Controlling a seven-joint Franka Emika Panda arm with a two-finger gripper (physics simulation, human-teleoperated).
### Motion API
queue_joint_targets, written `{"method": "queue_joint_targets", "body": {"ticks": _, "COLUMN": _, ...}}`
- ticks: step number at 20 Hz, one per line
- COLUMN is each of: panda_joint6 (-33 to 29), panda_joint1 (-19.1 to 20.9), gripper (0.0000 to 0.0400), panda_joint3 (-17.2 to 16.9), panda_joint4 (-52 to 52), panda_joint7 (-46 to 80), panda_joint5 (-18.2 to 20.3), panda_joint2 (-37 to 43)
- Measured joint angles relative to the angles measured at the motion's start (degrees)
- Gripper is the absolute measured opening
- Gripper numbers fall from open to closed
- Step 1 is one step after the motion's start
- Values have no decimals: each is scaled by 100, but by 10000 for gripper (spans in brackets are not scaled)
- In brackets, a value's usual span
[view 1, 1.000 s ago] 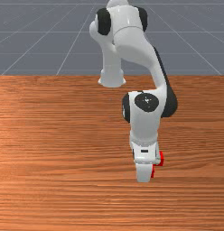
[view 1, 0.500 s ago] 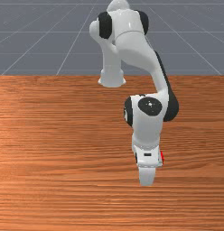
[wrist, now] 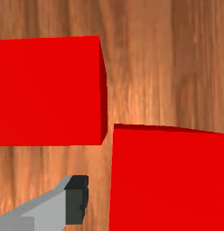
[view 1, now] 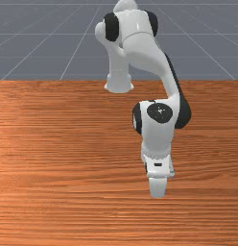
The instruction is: Stack all the cube
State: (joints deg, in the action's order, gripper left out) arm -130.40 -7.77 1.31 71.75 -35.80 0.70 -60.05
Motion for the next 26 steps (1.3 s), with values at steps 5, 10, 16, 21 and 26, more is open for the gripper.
{"method": "queue_joint_targets", "body": {"ticks": 5, "panda_joint6": -36, "panda_joint1": -46, "gripper": 392, "panda_joint3": -33, "panda_joint4": -35, "panda_joint7": 238, "panda_joint5": 51, "panda_joint2": -35}}
{"method": "queue_joint_targets", "body": {"ticks": 10, "panda_joint6": 24, "panda_joint1": -191, "gripper": 243, "panda_joint3": -24, "panda_joint4": -172, "panda_joint7": 397, "panda_joint5": 46, "panda_joint2": -107}}
{"method": "queue_joint_targets", "body": {"ticks": 16, "panda_joint6": 35, "panda_joint1": -165, "gripper": 189, "panda_joint3": 14, "panda_joint4": -205, "panda_joint7": 208, "panda_joint5": 9, "panda_joint2": -124}}
{"method": "queue_joint_targets", "body": {"ticks": 21, "panda_joint6": -444, "panda_joint1": -163, "gripper": 189, "panda_joint3": -36, "panda_joint4": 343, "panda_joint7": 258, "panda_joint5": -10, "panda_joint2": 221}}
{"method": "queue_joint_targets", "body": {"ticks": 26, "panda_joint6": -191, "panda_joint1": -156, "gripper": 189, "panda_joint3": -24, "panda_joint4": 430, "panda_joint7": 255, "panda_joint5": -3, "panda_joint2": 523}}
